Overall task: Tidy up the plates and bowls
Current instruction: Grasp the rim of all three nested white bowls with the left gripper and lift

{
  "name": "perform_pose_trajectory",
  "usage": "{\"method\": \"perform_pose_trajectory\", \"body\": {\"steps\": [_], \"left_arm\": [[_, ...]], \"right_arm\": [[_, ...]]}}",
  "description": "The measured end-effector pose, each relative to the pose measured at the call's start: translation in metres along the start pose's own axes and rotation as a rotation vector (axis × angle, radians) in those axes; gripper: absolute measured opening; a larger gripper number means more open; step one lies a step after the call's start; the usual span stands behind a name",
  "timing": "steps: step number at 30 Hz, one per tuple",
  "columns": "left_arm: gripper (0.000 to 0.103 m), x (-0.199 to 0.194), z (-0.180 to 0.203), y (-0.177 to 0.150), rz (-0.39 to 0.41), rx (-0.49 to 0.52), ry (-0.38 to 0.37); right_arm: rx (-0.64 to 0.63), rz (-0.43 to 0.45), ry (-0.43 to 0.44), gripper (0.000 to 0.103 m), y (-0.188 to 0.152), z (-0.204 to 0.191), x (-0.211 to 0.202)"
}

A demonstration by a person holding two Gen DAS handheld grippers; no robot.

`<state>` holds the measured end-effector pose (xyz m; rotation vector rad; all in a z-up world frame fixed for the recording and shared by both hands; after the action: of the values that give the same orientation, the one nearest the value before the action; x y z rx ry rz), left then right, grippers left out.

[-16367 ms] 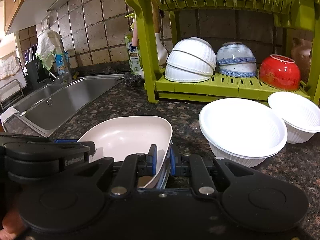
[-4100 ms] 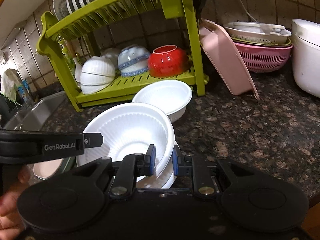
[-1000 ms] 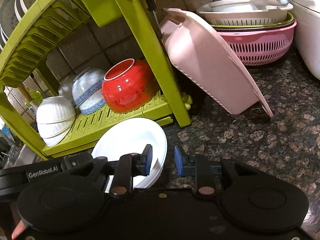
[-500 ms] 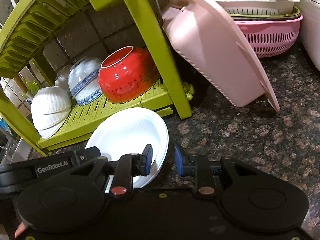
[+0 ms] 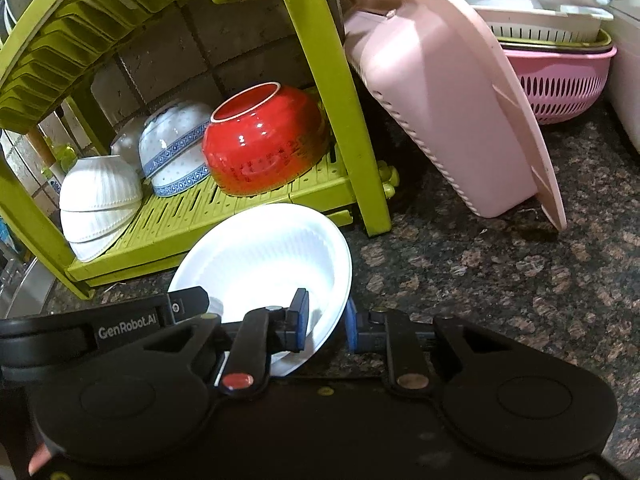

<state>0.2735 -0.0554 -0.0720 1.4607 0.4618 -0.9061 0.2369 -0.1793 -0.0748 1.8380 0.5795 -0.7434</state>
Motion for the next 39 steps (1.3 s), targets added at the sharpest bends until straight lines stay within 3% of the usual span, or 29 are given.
{"method": "perform_pose_trajectory", "body": {"steps": [19,39], "left_arm": [[0.022,-0.042,0.006,0.002,0.083,0.015,0.024],[0.022,-0.112,-0.001,-0.024,0.136,0.041,0.069]], "right_arm": [[-0.043,0.120,0.050,0.020,0.009,-0.016,-0.052],[-0.106,0.201,0.137,0.021,-0.020,-0.043,-0.124]]}}
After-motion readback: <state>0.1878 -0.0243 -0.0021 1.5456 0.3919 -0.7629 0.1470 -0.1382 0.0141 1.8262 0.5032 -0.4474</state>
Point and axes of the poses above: each gripper's, at about its wrist camera, not at the fingertips, and x roughly the way its jaws point, z to its right, y to its top, the point moved 10 cm from there along x, roughly the way its jaws point, and after that the axes turned 2 degrees about x, right-handed, at the moved point
